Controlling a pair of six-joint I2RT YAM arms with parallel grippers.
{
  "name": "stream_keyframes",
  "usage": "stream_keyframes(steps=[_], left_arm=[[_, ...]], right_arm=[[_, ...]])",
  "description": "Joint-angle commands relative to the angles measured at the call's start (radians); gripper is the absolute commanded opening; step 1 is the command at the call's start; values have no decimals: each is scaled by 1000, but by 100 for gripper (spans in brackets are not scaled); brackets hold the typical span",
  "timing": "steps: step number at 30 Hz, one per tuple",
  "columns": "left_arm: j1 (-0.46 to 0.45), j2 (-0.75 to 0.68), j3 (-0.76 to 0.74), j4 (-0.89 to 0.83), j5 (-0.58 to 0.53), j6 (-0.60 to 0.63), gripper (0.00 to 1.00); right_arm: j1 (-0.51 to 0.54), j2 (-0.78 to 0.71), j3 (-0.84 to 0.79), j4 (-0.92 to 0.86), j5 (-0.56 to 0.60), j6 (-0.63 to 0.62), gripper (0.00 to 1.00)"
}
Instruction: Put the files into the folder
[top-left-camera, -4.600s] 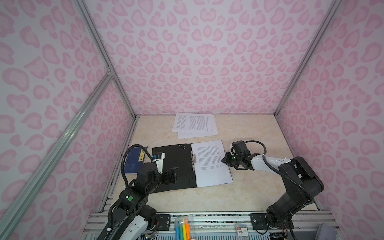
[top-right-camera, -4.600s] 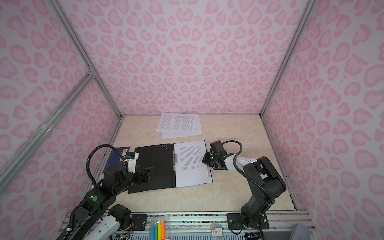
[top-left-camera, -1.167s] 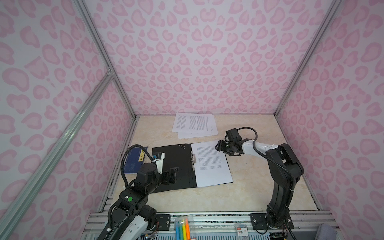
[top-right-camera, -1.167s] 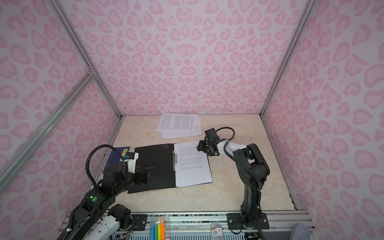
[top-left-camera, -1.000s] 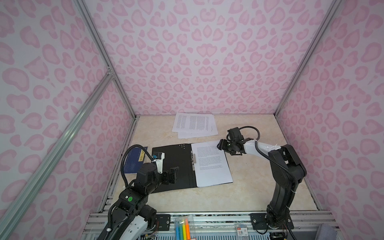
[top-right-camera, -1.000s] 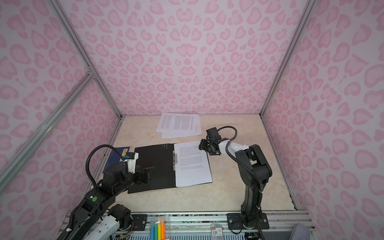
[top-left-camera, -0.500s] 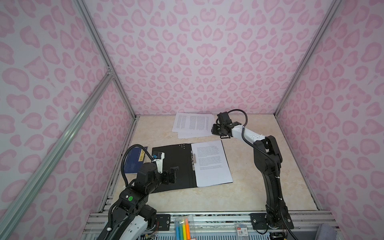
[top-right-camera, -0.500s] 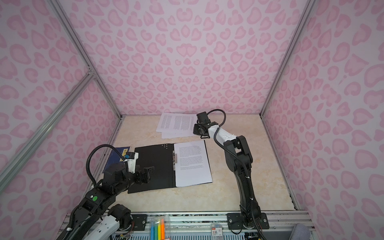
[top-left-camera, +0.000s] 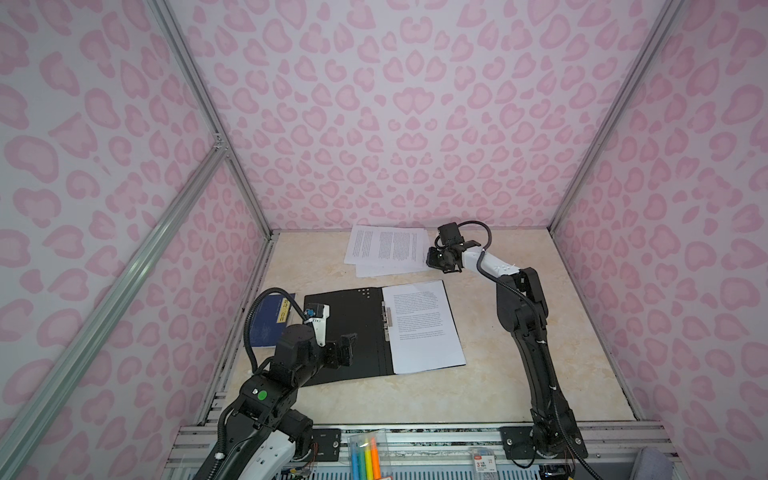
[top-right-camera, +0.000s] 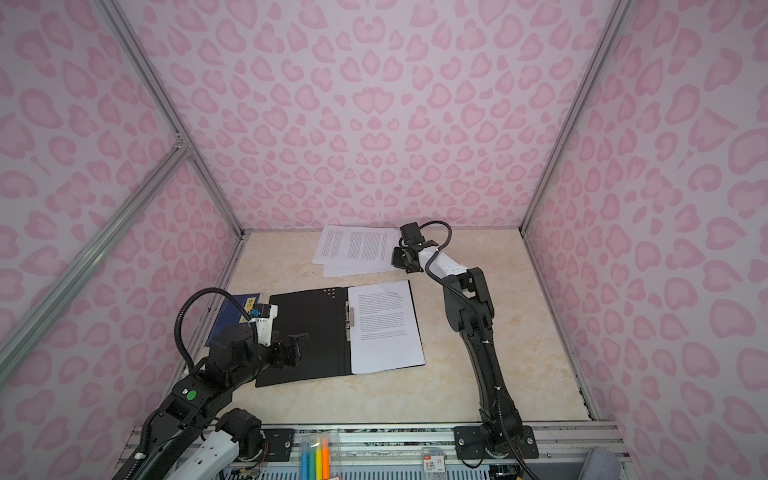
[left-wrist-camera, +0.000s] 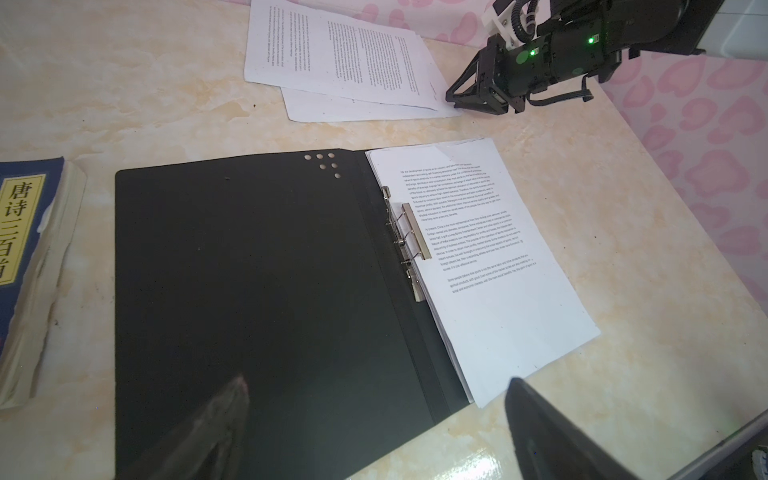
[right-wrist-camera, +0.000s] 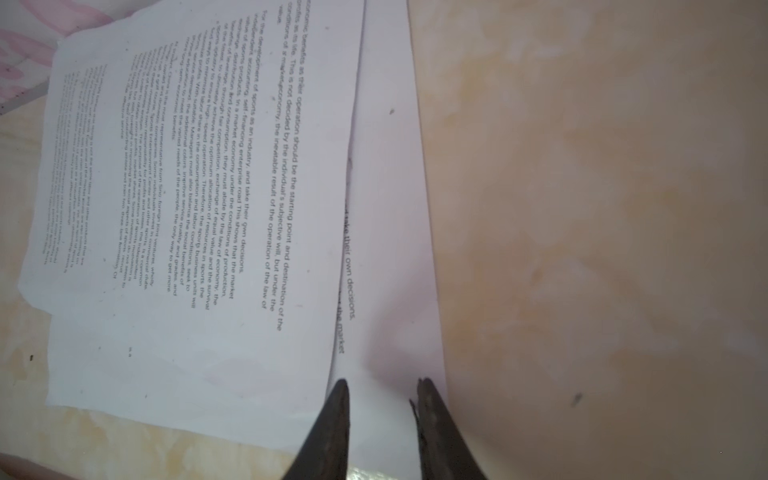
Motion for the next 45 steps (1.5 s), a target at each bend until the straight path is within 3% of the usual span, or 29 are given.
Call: stream_keyframes(steps=[1, 12, 21, 29, 32, 35, 38, 42, 45], left_arm=[[0, 5, 1, 20, -3, 5, 98], [-1, 4, -1, 21, 8, 5, 98], [-2, 1, -1, 26, 26, 6, 98], [-4, 4, 1, 28, 45, 1, 97], [-5, 11, 3, 37, 70, 4, 97], [-5, 6, -5, 78, 150, 10, 98], [-16, 11, -11, 115, 200, 4, 98], [-49, 52, -22, 171, 214, -46, 98], [-118, 114, -30, 242, 188, -104, 98]], right_arm=[[-19, 19, -13, -38, -47, 26, 29], [-184, -286, -498, 136, -25, 106, 26], [-337, -643, -1080, 343, -29, 179, 26], [-349, -1022, -1481, 339, -10, 218, 25], [-292, -1203, -1611, 328, 52, 276, 24], [-220, -1344, -1611, 244, 192, 252, 27], [-230, -1361, -1569, 277, 217, 190, 34], [-240, -1162, -1365, 224, 237, 98, 48], [-261, -965, -1216, 196, 211, 58, 52]])
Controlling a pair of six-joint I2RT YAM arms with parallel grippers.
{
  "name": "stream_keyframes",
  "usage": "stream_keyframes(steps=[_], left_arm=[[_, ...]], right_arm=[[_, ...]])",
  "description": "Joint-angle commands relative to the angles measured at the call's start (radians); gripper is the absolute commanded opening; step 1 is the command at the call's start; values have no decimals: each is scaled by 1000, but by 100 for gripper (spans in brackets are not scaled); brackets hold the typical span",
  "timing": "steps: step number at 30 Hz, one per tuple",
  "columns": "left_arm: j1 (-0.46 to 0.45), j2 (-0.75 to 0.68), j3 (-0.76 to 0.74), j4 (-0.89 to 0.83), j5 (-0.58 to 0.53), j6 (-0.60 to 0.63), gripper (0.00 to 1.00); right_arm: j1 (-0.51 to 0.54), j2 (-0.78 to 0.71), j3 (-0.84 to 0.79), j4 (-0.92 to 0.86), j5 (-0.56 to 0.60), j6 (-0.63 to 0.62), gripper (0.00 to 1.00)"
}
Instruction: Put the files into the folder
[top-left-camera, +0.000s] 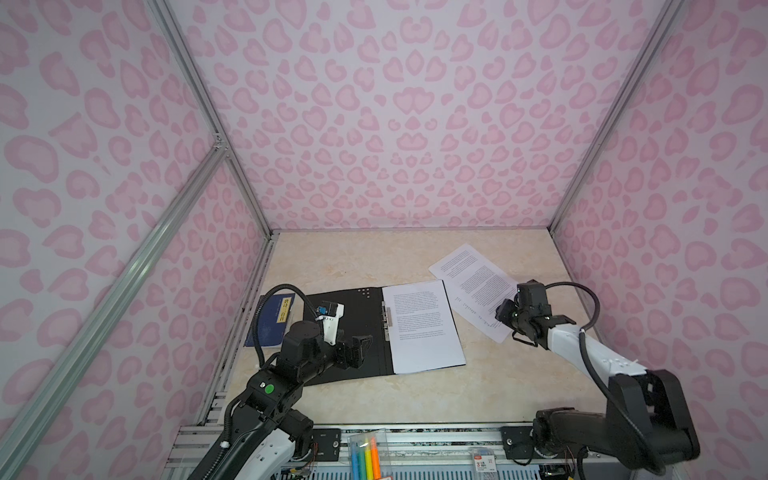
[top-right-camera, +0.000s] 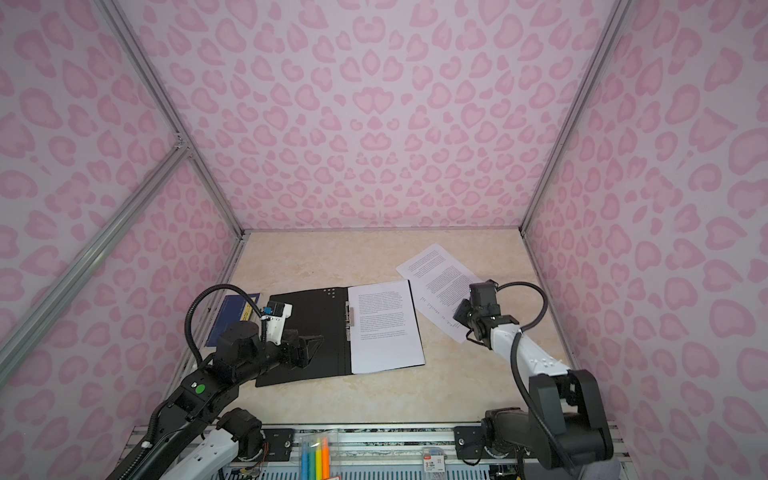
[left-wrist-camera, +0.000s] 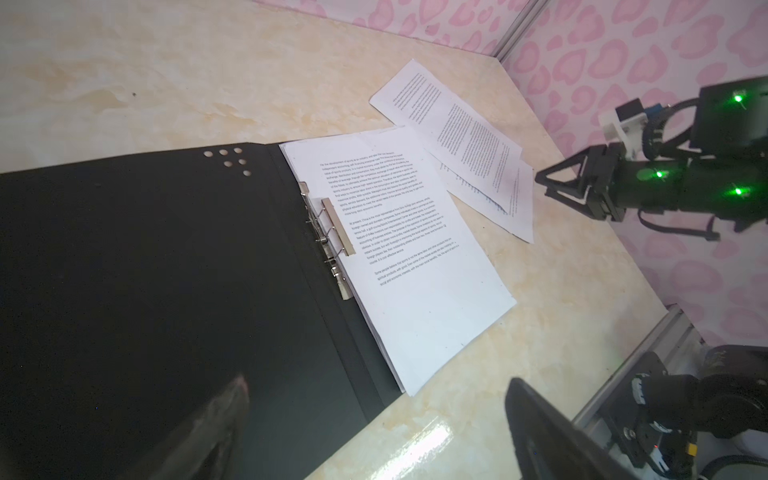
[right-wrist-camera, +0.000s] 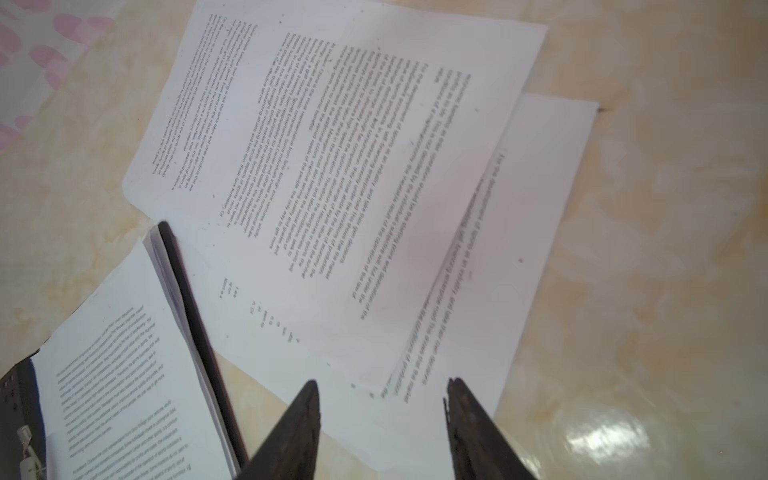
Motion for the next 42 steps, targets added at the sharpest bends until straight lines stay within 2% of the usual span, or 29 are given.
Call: stream_keyframes(steps=[1, 5, 11, 18, 21, 24, 26, 28, 32, 34, 38, 42], left_arm=[[-71, 63, 2, 124, -17, -68, 98], [-210, 209, 40, 209, -111, -122, 98], [-295, 526, 180, 276, -104, -193, 98], [-326, 819, 391, 339, -63, -215, 100], [-346, 957, 516, 346, -20, -215, 94], [-364, 1101, 631, 360, 31, -231, 88], [-376, 1194, 709, 365, 68, -242, 83], [-393, 1278, 785, 371, 88, -249, 80], [-424, 1423, 948, 357, 93, -253, 78], [-432, 1485, 1006, 351, 94, -257, 77], [-443, 1589, 1085, 356, 116, -280, 76], [-474, 1664, 1187, 319, 139, -246, 76]], right_arm=[[-20, 148, 106, -38, 8, -68, 52], [-21, 256, 174, -9, 32, -73, 53], [-34, 322, 172, -3, -65, -48, 53], [-31, 200, -21, 37, -136, 31, 52], [-24, 82, -155, 57, -154, 69, 52], [-13, -26, -190, 4, -119, 47, 54], [-34, -57, -163, -23, -101, 29, 56], [-71, -57, -117, -25, -131, 21, 59], [-133, 37, 26, -13, -83, -9, 71], [-171, 118, 111, -15, -119, -20, 71], [-229, 229, 213, -7, -100, -54, 73], [-310, 279, 230, 0, -137, -66, 74]])
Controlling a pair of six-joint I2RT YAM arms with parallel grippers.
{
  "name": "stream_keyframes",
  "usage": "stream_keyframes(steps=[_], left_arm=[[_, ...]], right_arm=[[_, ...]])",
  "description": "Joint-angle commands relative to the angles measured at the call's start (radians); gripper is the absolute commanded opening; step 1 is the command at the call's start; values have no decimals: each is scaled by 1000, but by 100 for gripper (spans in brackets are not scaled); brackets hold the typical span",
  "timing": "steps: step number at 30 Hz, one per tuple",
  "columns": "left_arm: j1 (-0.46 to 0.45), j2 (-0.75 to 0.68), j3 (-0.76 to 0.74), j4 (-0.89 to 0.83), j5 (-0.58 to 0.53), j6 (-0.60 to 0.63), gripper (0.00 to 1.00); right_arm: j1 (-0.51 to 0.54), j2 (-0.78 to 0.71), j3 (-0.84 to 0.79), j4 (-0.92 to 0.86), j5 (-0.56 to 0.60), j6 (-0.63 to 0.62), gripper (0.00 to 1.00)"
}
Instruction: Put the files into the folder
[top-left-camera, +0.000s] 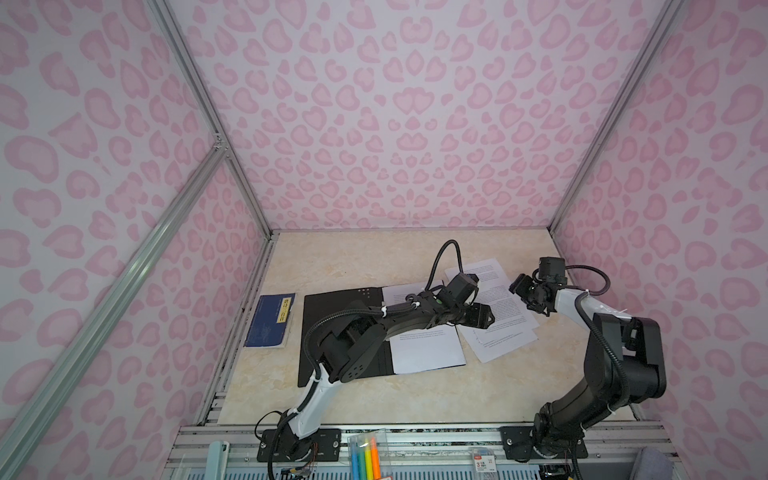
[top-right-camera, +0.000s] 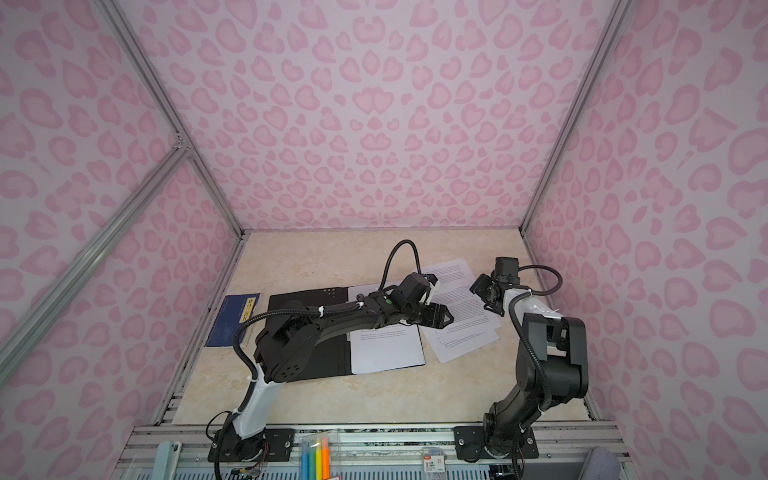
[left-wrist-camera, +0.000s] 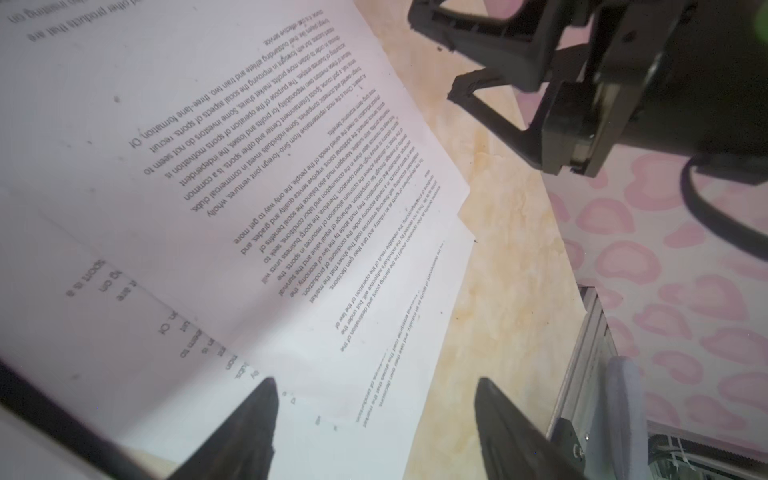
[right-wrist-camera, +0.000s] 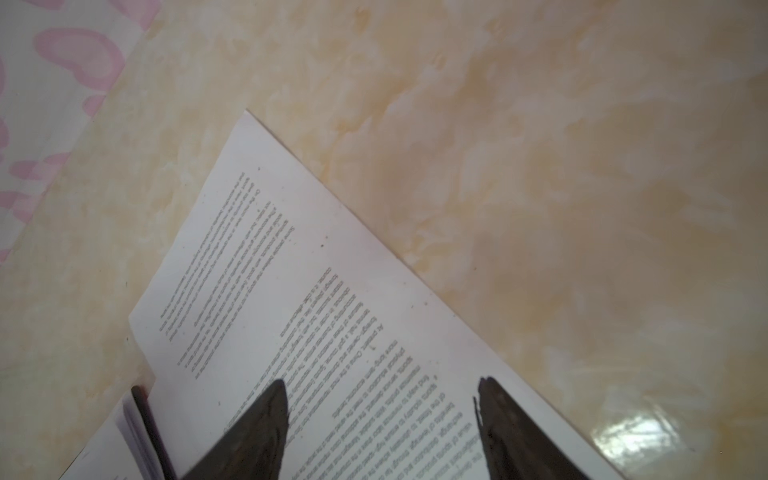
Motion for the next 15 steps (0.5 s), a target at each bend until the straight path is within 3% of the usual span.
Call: stream_keyframes(steps=[1, 7, 15], left_arm=[[-26, 50, 80, -19, 29, 27, 76], [-28, 92, 72, -28, 35, 31, 76], [-24, 148, 116, -102, 26, 75, 76]], right_arm=[[-51, 32, 1, 0, -24, -32, 74], [-129, 74, -46, 25, -92, -14, 73], [-141, 53, -78, -9, -137, -18, 73]])
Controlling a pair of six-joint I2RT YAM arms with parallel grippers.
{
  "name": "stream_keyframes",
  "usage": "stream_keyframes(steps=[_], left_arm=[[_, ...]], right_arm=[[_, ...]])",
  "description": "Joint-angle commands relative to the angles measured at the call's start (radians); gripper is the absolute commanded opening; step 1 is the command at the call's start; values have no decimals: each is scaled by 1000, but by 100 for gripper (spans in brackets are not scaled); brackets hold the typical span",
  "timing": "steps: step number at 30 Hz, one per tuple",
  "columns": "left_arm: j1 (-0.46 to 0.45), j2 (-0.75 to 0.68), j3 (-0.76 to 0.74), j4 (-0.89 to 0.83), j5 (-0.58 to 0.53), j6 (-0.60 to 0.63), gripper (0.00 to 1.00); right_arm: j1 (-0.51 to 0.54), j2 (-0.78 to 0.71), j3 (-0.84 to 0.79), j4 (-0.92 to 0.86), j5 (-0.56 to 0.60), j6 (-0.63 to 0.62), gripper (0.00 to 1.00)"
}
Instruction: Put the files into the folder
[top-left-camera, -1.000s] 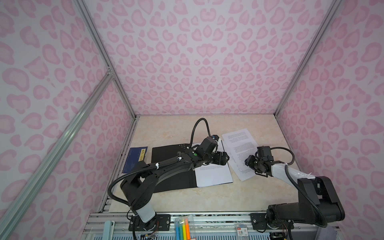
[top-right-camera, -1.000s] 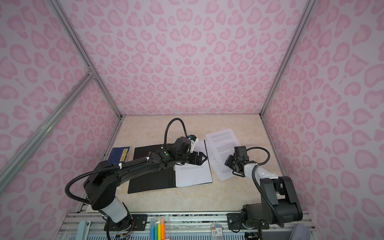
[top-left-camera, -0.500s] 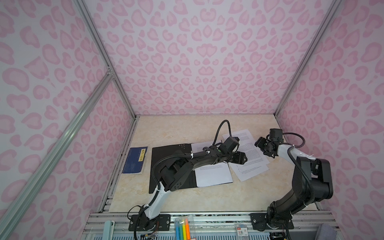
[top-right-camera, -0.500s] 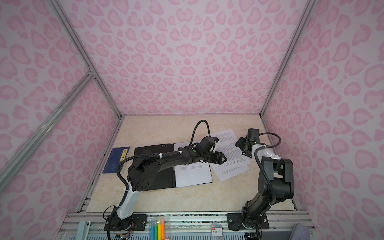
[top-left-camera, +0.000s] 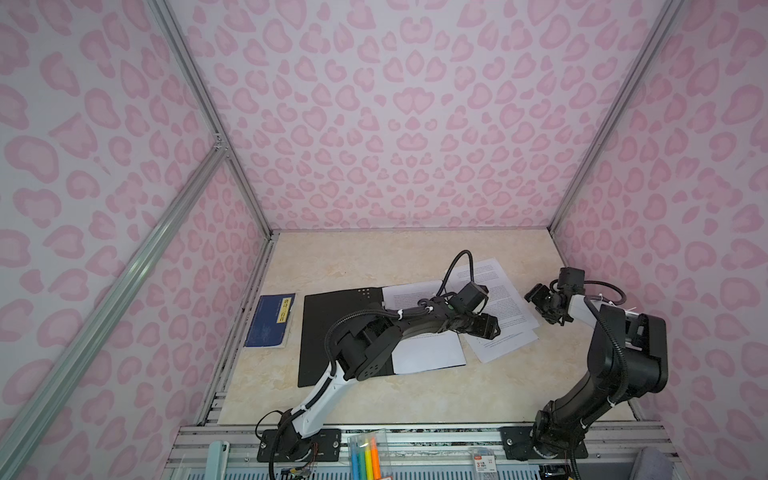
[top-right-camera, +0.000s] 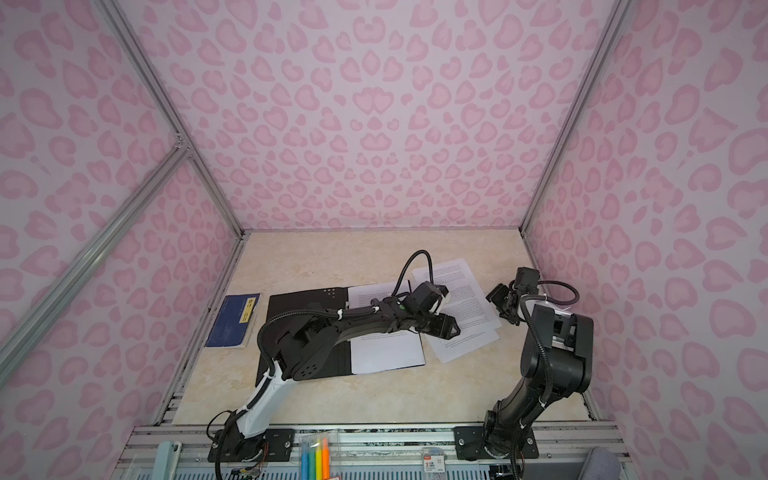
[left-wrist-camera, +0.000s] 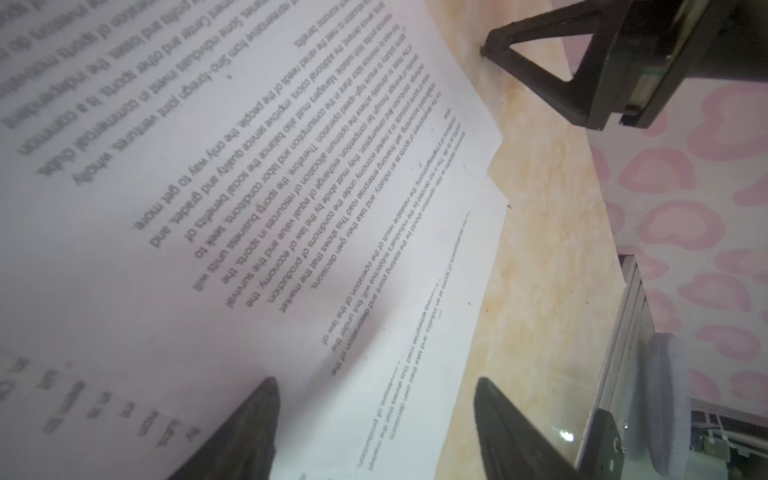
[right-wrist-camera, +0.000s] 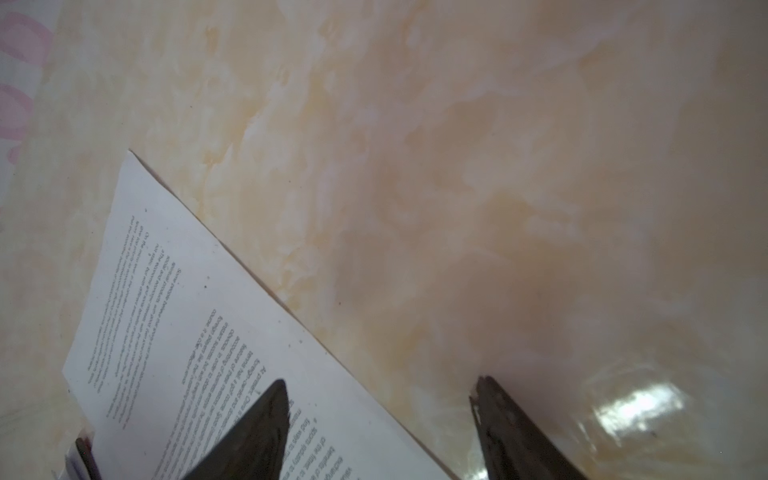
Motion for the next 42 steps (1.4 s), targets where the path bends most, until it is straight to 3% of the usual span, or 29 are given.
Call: stream_keyframes(steps=[1, 13, 24, 37, 42], left_arm=[[6, 26, 17, -61, -10, 33, 76], [35, 33, 23, -190, 10, 137, 76], [52, 35, 32, -285, 3, 244, 76], [51, 37, 15, -287, 28, 264, 75], [49, 31, -4, -276, 37, 264, 75]], right_arm=[[-2, 15, -7, -67, -53, -5, 73], [47, 31, 44, -192, -179, -92, 75], [62, 4, 47, -151, -355, -62, 77], [140, 112, 201, -106, -487, -82, 80], [143, 144, 266, -137, -510, -106, 87]])
